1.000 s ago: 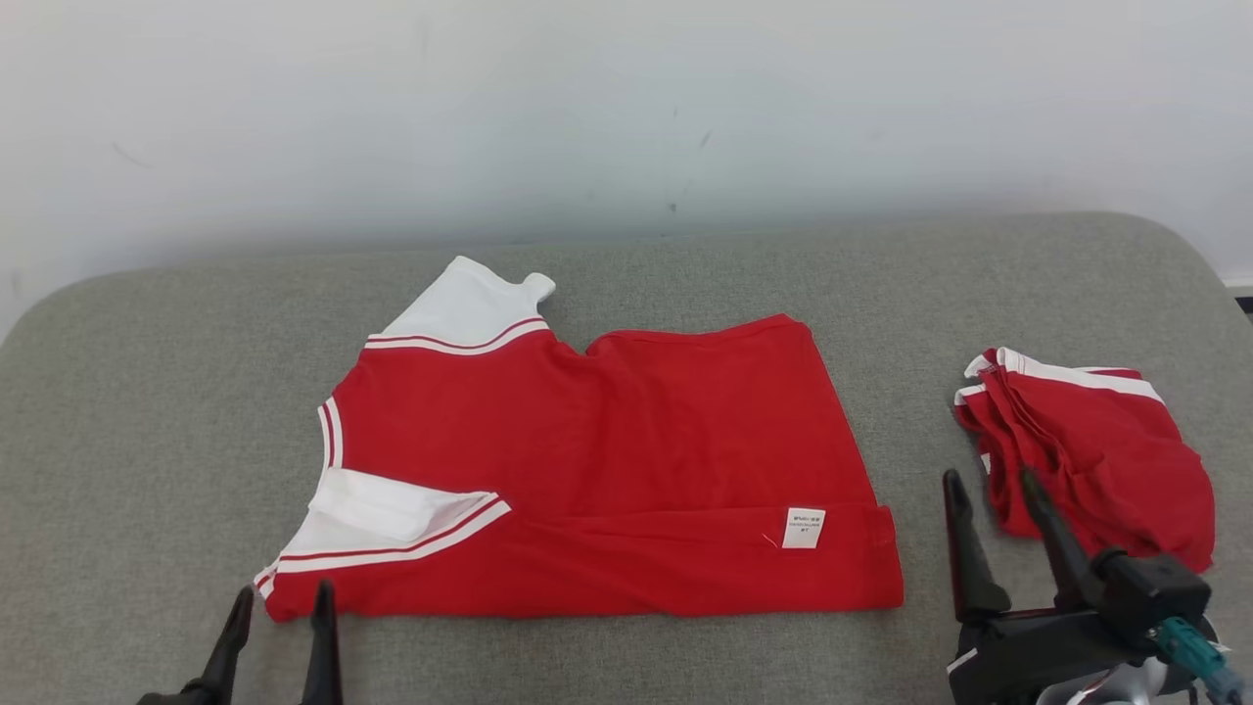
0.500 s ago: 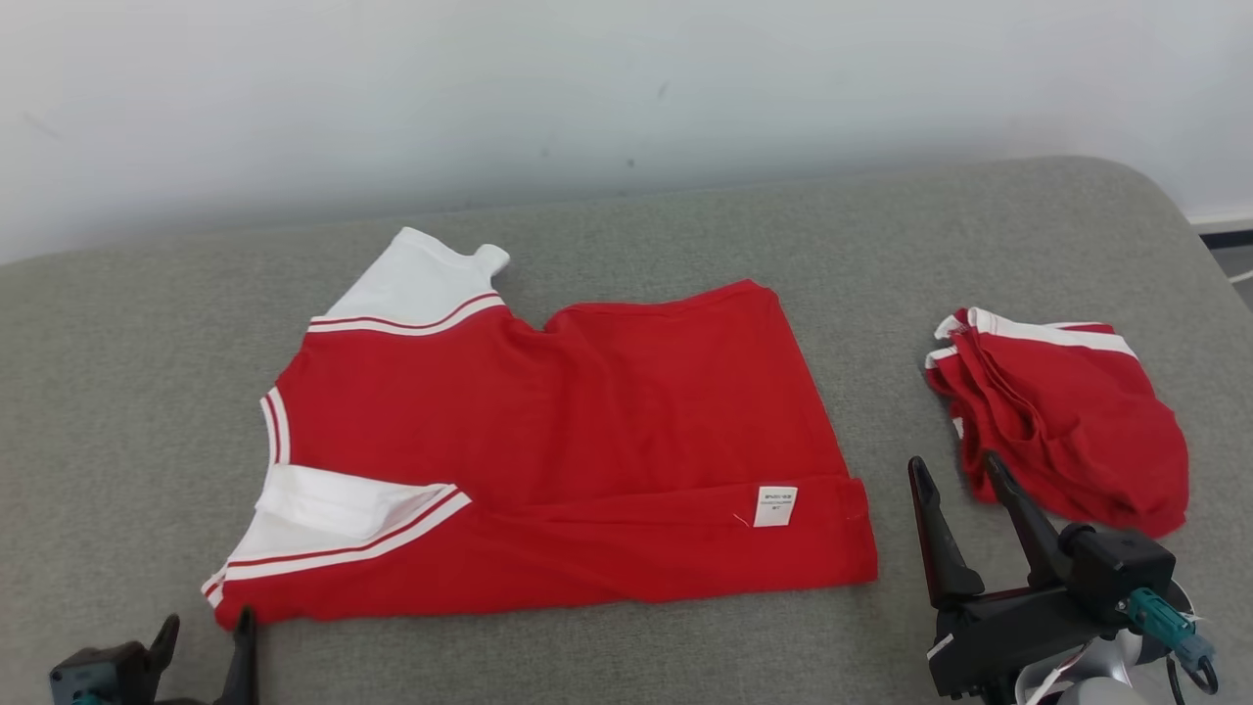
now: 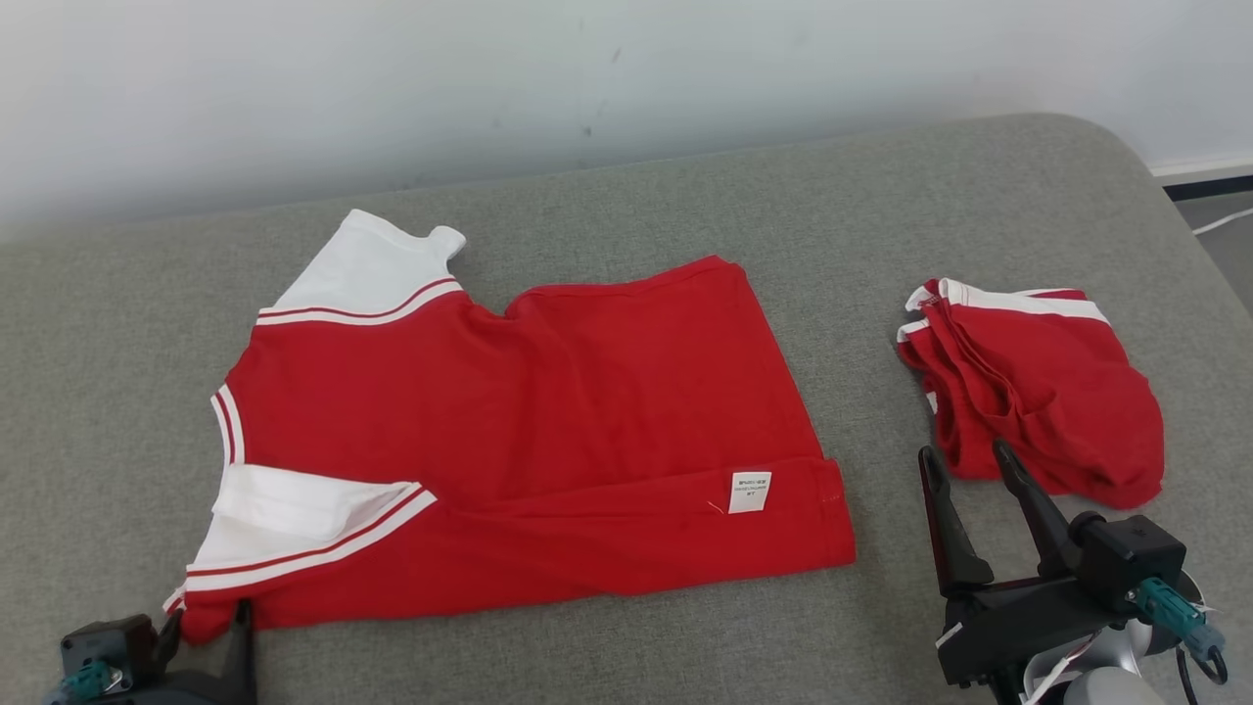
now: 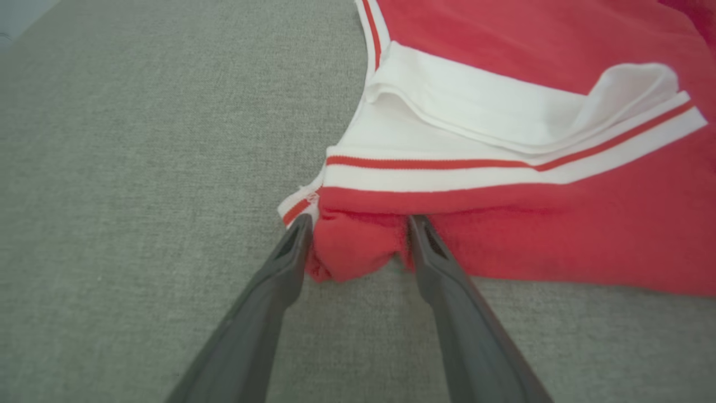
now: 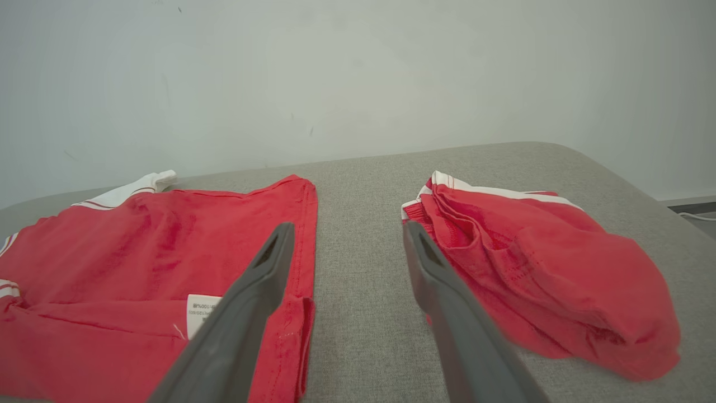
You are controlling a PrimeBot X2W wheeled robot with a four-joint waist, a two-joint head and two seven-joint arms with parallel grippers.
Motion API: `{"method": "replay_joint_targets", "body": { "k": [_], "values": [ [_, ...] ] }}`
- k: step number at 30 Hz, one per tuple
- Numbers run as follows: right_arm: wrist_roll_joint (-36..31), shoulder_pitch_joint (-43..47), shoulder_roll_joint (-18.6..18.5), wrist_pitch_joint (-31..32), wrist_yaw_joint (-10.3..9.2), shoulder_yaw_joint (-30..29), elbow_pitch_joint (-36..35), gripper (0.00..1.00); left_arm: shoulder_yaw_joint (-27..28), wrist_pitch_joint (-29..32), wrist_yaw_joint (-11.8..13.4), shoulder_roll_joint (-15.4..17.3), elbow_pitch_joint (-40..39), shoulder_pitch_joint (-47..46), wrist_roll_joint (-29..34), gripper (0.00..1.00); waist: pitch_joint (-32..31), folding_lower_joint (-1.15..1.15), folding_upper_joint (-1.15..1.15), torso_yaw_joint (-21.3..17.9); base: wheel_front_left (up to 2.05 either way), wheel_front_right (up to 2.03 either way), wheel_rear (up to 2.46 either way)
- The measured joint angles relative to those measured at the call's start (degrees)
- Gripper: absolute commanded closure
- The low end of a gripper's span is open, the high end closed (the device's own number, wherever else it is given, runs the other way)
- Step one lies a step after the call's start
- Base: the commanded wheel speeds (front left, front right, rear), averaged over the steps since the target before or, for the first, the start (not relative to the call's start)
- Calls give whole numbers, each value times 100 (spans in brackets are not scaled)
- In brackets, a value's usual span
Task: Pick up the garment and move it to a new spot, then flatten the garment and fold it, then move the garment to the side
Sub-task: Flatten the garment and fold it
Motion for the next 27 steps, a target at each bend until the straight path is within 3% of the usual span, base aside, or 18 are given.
{"method": "replay_joint_targets", "body": {
  "k": [1,3,20,23,27],
  "values": [
    [0,1,-1,0,0,-1,4,0,1,1,22,-10,38,-19,0,10,2,0,0,16,0,0,0],
    [0,2,-2,-5,0,-12,11,0,-11,29,22,-32,97,-60,0,0,3,0,0,51,0,0,0],
    [0,5,-3,-20,49,119,130,0,-78,30,-222,75,266,-77,-11,0,-130,-1,0,332,0,0,0],
    [0,5,-7,-9,53,127,137,0,-136,30,-272,47,290,-82,-16,11,-133,-1,0,334,0,0,0],
    [-1,4,-9,4,63,154,144,0,-157,30,-314,30,315,-92,-16,2,-132,-1,0,324,0,0,0]
  ]
}}
